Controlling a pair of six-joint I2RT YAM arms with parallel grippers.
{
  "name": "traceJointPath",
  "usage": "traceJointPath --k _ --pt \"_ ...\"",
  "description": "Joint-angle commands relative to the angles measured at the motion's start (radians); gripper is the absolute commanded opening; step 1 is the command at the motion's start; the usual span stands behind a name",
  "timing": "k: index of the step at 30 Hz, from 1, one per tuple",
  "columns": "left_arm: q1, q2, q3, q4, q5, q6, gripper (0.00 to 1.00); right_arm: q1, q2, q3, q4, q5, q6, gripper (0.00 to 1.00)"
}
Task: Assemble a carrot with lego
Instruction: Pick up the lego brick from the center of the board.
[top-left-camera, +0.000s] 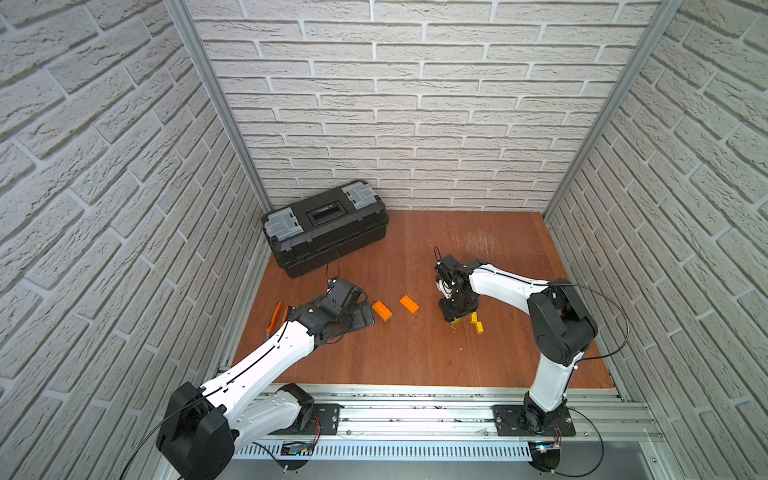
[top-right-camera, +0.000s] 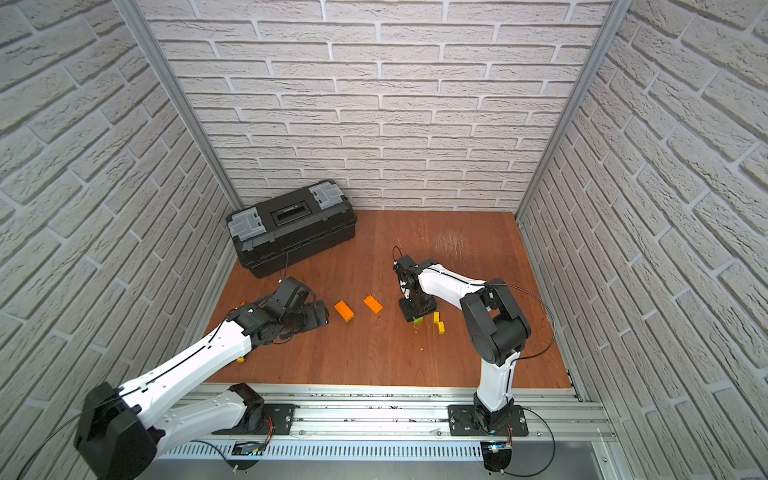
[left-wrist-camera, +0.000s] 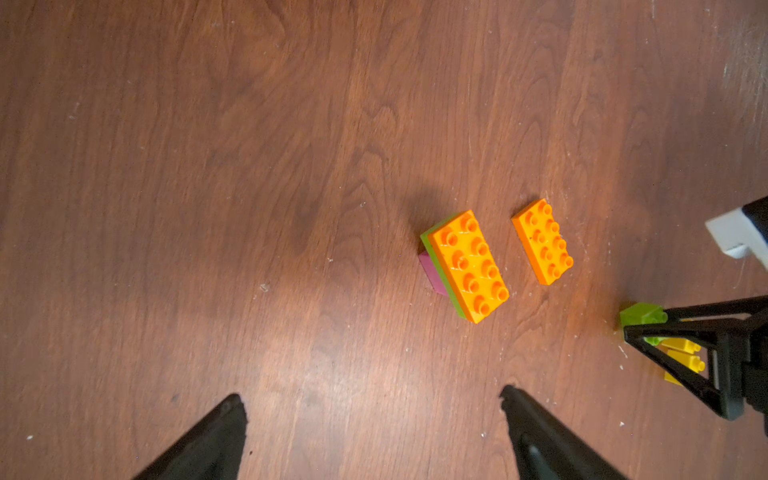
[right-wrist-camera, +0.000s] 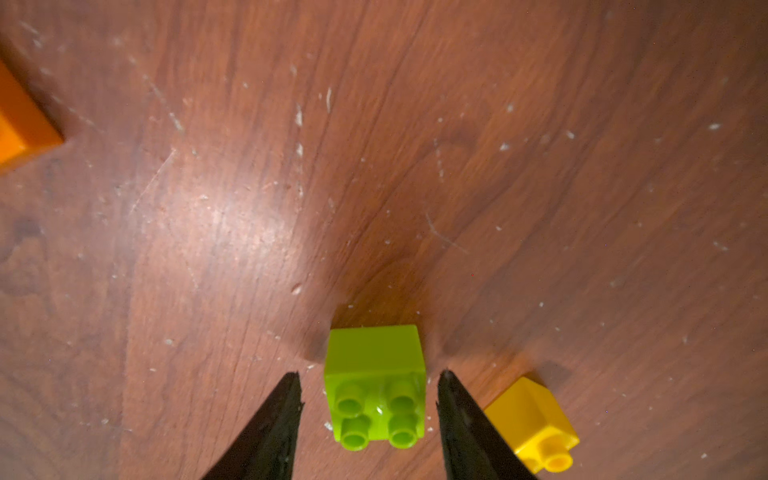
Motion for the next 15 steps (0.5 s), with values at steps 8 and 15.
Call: traceJointPath --k 8,15 --pt "-0.011 0.002 -0.027 0.016 -0.007 -0.011 0.98 -0.007 0.012 -0.003 -0.008 0.003 0.01 0.43" --pt "-0.01 0.004 -0.03 0.02 -0.01 -0.012 0.98 -0.006 0.006 0.022 -0.038 -0.012 0.02 0.27"
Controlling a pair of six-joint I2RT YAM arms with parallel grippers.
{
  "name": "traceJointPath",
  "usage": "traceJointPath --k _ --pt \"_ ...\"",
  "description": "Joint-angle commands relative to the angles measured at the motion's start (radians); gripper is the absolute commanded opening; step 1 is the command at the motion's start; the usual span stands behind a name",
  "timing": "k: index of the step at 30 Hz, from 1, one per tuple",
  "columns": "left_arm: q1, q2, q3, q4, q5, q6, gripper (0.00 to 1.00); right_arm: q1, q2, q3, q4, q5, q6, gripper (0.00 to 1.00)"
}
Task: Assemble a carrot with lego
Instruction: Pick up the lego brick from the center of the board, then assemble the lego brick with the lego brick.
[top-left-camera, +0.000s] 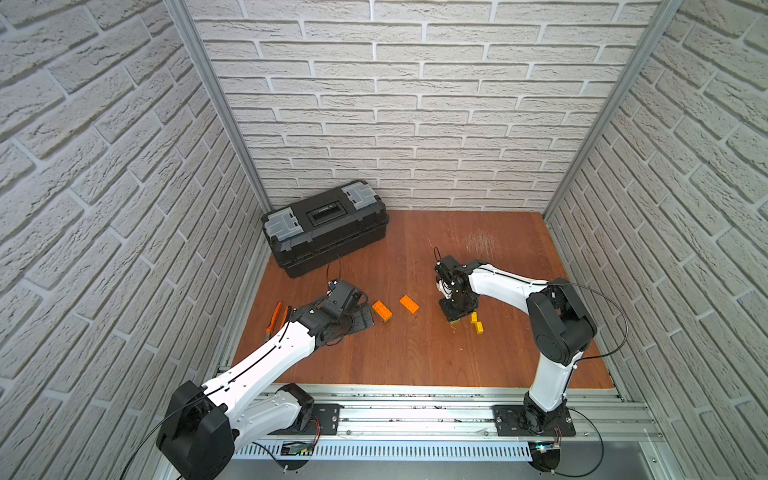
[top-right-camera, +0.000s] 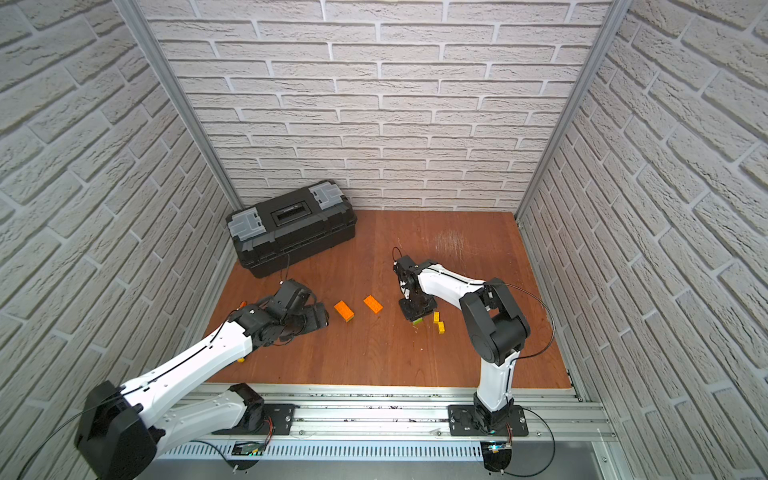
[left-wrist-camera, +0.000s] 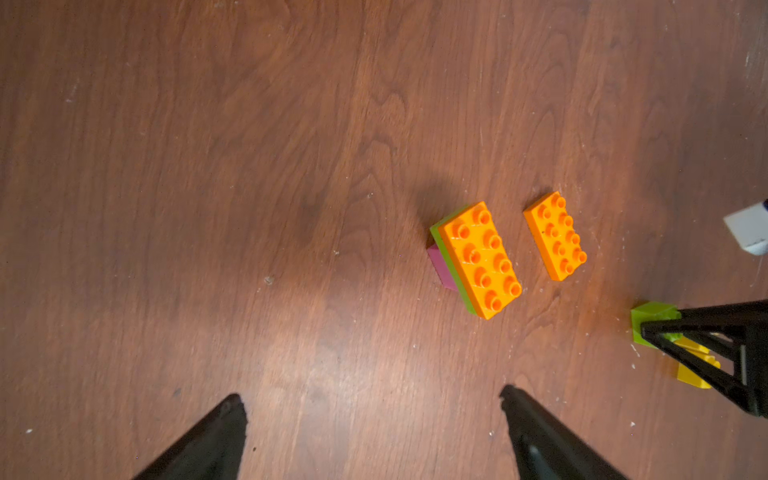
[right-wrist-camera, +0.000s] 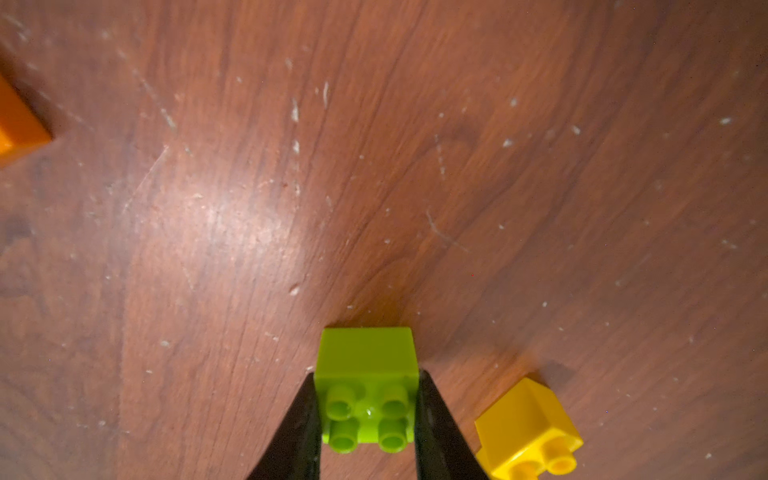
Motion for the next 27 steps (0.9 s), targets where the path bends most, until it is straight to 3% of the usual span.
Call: traceJointPath --k 1,6,12,19,27 --pt "-0.005 0.004 -0.014 0.021 -0.009 -0.003 0.98 -0.005 -0.006 0.028 -0.04 -0.014 0.015 0.24" --pt "-0.005 0.026 -0.009 0.022 -0.006 -0.005 0.98 0.005 -0.062 0.095 -0.092 -0.038 0.024 0.03" --pt "-0.004 0.073 0.004 0.018 -0.004 -0.049 0.98 0.072 -0.065 0.251 -0.159 -0.063 0.01 0.02" --pt "0.022 0.185 0.054 -0.033 0.023 -0.105 0.98 0.223 0.083 0.516 -0.227 -0.055 -0.013 0.02" --pt "0.057 0.076 -0.029 -0.002 0.018 -0.188 0.96 0.325 0.312 0.815 -0.306 -0.059 -0.013 0.02"
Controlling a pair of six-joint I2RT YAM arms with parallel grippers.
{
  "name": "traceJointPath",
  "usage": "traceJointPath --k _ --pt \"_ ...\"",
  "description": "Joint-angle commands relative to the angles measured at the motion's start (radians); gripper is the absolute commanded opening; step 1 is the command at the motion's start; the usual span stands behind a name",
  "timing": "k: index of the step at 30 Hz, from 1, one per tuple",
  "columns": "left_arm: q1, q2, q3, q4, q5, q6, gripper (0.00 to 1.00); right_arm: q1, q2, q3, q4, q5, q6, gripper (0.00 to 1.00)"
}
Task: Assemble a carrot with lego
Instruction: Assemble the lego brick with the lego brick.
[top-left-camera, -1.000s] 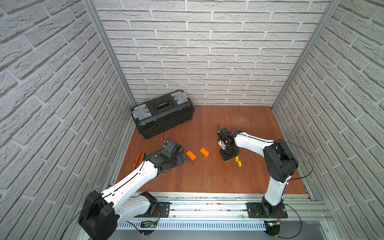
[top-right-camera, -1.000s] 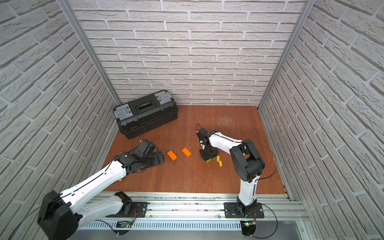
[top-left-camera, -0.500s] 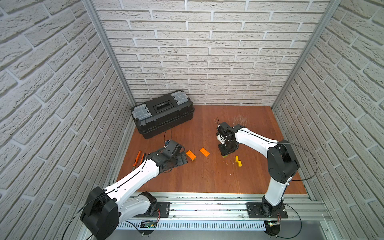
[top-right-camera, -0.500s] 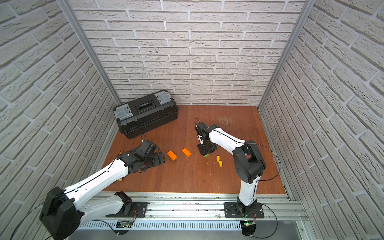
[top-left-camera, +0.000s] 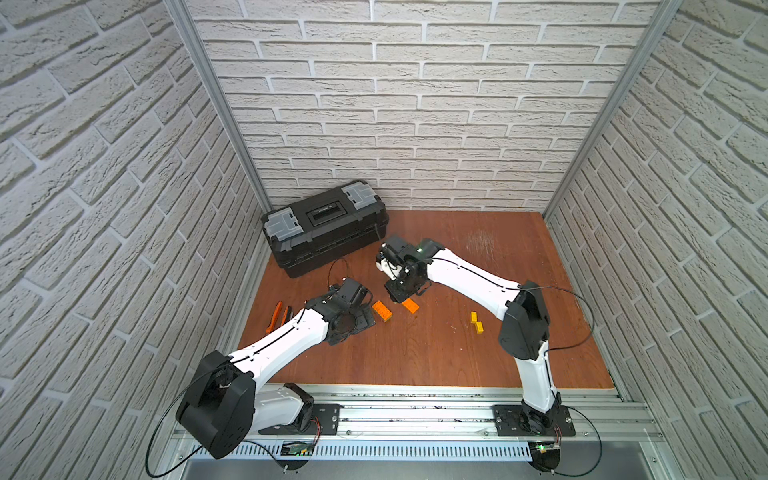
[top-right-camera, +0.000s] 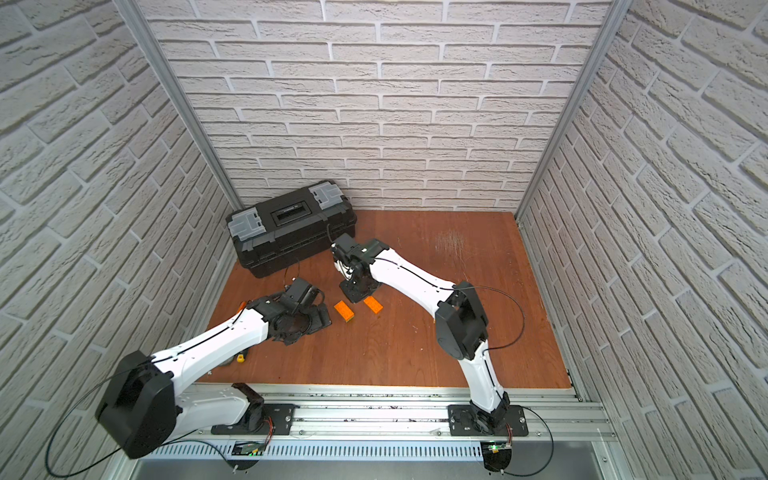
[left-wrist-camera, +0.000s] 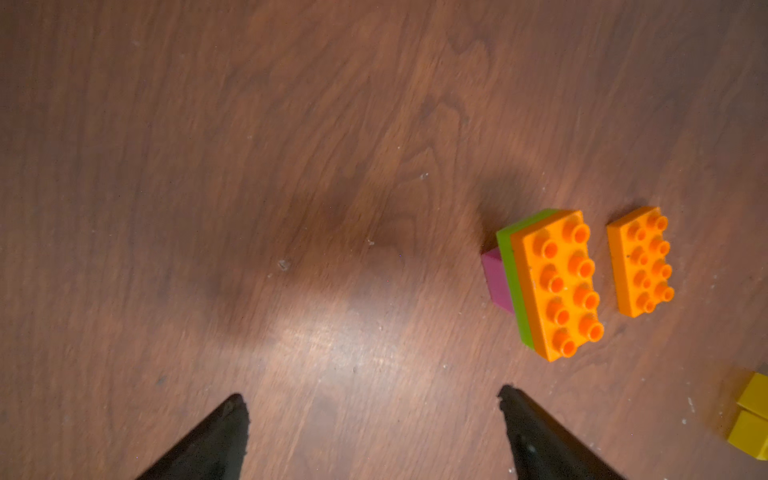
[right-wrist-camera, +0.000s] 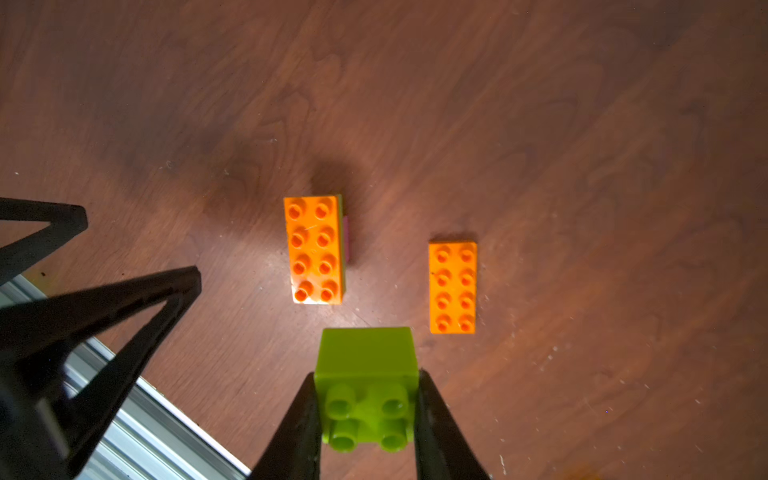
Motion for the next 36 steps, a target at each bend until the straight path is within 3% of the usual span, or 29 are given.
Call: traceJointPath --k 1,11,36 --pt "0.025 -0.091 -0.05 0.006 -0.007 -0.053 0.96 0.018 0.058 0.097 -0.072 -0.008 -0.007 0.02" --pt "0.122 -0.359 -0.194 0.036 0.009 -0.094 0.95 0.062 0.19 0.247 -0.121 -0.015 -0.012 0.02" --pt "0.134 -0.328 -0.225 0.055 0.062 -0.082 0.95 0.073 0.286 0.33 -0.181 0.025 -0.047 0.02"
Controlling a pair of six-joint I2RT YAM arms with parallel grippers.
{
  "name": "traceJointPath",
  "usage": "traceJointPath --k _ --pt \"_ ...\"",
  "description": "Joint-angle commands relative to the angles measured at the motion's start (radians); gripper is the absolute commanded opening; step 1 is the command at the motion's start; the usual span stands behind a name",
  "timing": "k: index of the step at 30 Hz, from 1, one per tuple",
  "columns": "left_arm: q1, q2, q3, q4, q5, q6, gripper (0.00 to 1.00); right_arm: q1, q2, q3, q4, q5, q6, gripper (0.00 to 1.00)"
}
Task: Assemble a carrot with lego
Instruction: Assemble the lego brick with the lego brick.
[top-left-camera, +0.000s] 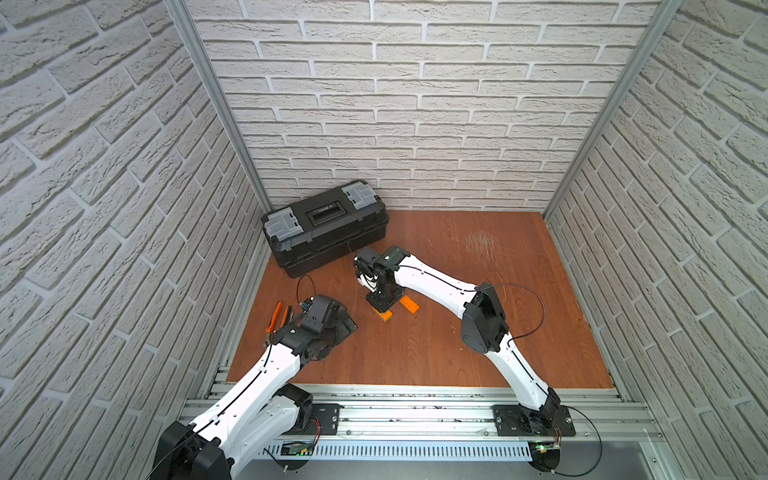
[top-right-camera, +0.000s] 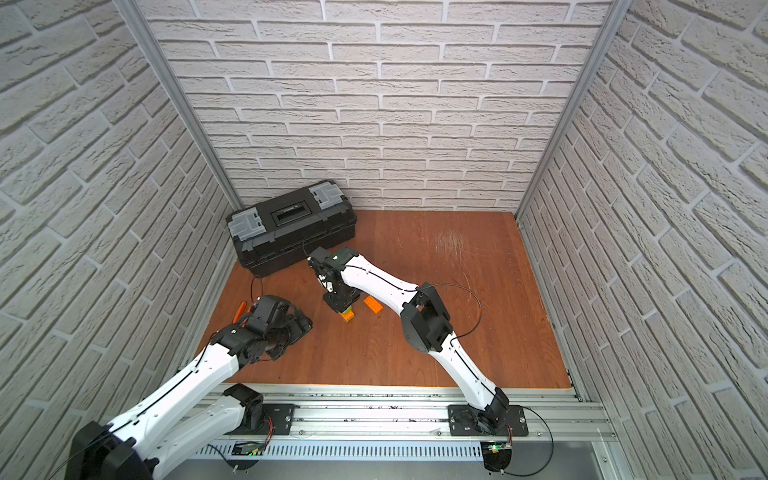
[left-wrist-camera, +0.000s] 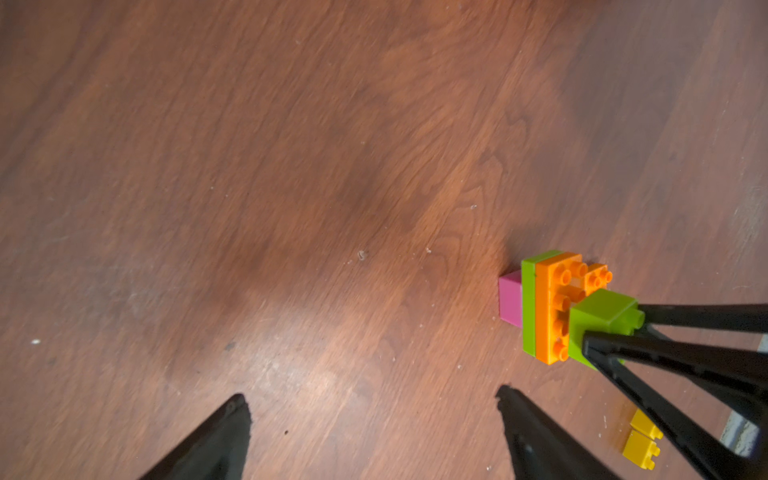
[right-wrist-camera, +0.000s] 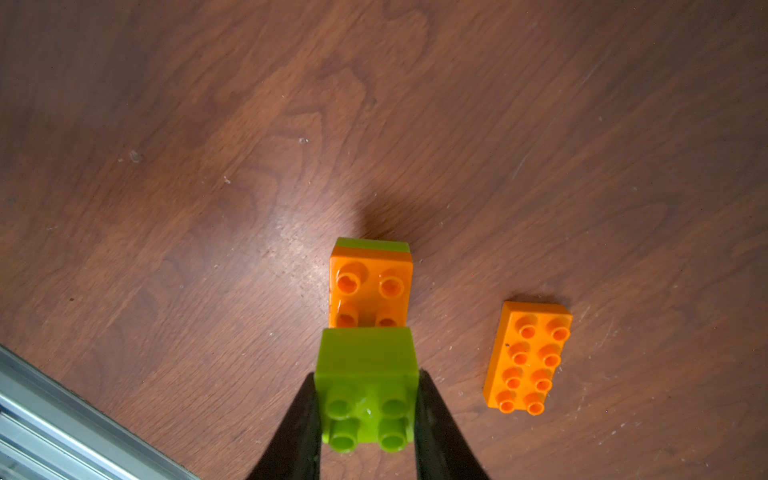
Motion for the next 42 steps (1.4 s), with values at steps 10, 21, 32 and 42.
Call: traceJointPath --k 10,21,32,42 --pt "0.005 0.003 -0.021 0.031 0.015 0.006 0.95 0.007 0.032 0.041 -0.002 -0.002 -0.011 0.02" --pt "0.005 -0.003 -0.041 0.045 0.016 0.014 0.95 0.008 0.092 0.082 -0.055 0.001 -0.015 0.02" --pt "0.005 -0.017 -0.077 0.069 0.016 0.023 0.95 0.012 0.169 0.171 -0.147 0.033 -0.012 0.02" --pt "0.011 -0.047 -0.096 0.072 0.017 0.042 0.95 0.012 0.213 0.192 -0.197 0.052 0.016 0.02"
